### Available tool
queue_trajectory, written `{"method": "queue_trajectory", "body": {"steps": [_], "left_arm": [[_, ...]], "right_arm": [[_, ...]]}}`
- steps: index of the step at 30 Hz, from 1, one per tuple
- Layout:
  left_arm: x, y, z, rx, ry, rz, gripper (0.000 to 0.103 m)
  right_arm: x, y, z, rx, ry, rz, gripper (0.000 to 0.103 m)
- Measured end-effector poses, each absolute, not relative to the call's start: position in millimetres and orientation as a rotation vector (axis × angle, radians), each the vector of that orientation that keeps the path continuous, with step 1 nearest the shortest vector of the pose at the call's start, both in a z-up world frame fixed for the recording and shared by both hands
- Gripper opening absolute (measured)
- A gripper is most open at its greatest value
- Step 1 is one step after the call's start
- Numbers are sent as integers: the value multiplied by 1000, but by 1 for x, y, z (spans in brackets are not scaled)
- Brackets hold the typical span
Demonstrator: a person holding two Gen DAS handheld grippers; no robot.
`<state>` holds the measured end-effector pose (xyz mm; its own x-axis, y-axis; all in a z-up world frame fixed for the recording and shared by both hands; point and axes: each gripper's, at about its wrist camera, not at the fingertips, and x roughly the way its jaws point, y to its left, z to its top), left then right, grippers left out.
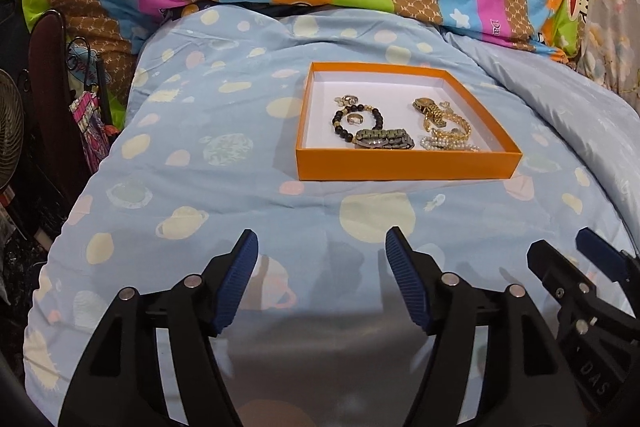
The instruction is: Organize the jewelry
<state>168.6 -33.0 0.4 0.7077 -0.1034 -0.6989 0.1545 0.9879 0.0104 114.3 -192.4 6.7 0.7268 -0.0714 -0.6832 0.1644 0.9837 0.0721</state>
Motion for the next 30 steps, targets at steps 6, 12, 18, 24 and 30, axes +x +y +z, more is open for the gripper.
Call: {"method": "queue_trajectory", "body": {"steps": [6, 12, 18, 24, 30], "left_arm": [[169, -35, -2, 79, 784, -140, 65], [168, -37, -2, 97, 783, -125, 71], [167, -38, -2, 114, 779, -98, 73], [169, -37, -3, 112, 785, -82, 73], [169, -37, -2, 114, 782, -78, 73]], "right_arm": [[118, -193, 4, 102, 776, -196, 87], [111, -194, 9, 119, 734, -157, 87], [115, -192, 7, 112, 755, -174, 88], [116, -190, 7, 93, 760, -181, 88], [116, -190, 6, 98, 762, -175, 88]]}}
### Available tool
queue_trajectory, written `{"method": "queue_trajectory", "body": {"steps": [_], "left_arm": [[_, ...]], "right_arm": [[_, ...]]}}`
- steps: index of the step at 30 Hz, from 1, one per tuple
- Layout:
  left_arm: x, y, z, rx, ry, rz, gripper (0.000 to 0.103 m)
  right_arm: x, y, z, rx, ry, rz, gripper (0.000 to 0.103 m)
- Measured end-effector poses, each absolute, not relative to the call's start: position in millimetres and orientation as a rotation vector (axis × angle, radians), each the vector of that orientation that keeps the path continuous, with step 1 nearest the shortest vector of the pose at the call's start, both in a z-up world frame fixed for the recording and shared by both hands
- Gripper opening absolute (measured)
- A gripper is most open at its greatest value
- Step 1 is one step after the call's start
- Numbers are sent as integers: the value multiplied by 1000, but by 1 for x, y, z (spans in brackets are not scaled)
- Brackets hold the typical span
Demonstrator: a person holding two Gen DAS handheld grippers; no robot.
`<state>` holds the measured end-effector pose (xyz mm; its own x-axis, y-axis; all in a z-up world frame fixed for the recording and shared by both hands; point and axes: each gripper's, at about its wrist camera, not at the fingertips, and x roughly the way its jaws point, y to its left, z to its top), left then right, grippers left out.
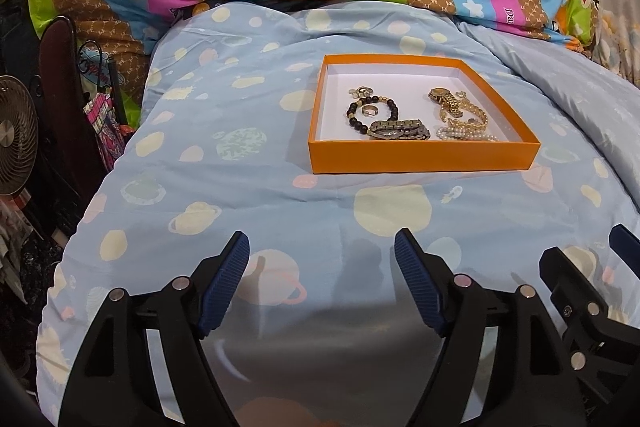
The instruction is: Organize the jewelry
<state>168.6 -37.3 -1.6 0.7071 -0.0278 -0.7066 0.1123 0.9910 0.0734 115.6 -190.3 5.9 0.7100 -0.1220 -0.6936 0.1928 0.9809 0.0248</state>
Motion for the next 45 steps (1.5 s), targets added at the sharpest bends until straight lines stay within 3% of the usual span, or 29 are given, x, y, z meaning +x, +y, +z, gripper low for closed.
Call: {"method": "queue_trajectory", "body": {"steps": [45], "left_arm": [[166, -37, 1, 123, 769, -66, 75]], "right_arm": [[117, -193, 6, 108, 763, -172, 88]]}}
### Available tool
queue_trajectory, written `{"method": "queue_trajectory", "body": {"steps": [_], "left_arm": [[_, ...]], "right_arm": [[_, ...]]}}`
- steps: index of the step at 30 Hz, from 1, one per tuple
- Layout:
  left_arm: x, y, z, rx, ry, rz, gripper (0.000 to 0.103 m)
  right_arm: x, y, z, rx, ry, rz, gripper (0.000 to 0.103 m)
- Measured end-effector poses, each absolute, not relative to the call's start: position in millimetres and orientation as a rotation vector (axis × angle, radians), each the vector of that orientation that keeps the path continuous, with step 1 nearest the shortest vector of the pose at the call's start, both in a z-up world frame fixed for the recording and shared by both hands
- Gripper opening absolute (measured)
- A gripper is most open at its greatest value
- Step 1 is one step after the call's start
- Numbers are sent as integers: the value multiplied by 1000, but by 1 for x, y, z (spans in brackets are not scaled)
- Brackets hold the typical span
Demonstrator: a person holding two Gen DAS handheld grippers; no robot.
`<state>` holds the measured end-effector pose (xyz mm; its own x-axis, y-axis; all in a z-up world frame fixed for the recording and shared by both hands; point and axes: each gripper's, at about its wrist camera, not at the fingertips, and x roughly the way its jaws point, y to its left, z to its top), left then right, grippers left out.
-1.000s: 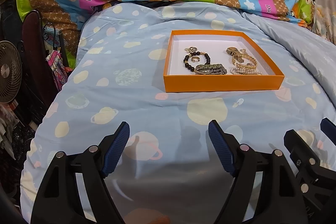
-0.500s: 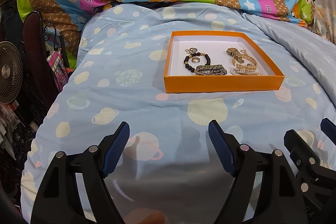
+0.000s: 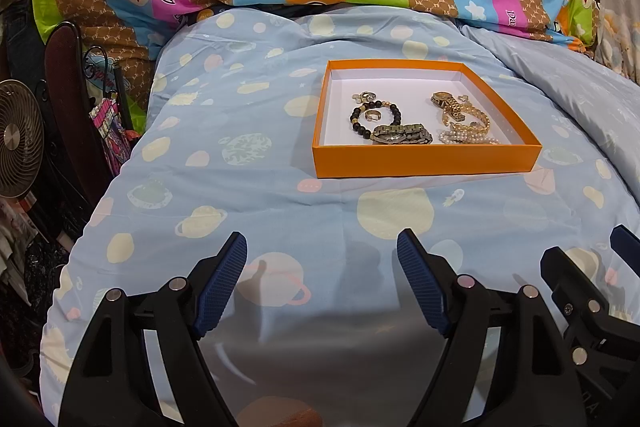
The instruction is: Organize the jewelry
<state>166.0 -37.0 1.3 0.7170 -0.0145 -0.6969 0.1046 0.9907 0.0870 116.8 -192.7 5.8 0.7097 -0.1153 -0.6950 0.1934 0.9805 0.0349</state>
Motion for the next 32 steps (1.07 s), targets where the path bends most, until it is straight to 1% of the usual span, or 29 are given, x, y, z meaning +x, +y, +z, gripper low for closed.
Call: {"method": "queue_trajectory", "body": {"steps": [32], "left_arm": [[165, -37, 4, 113, 754, -71, 75]], "right_arm": [[115, -195, 6, 103, 763, -176, 88]]}}
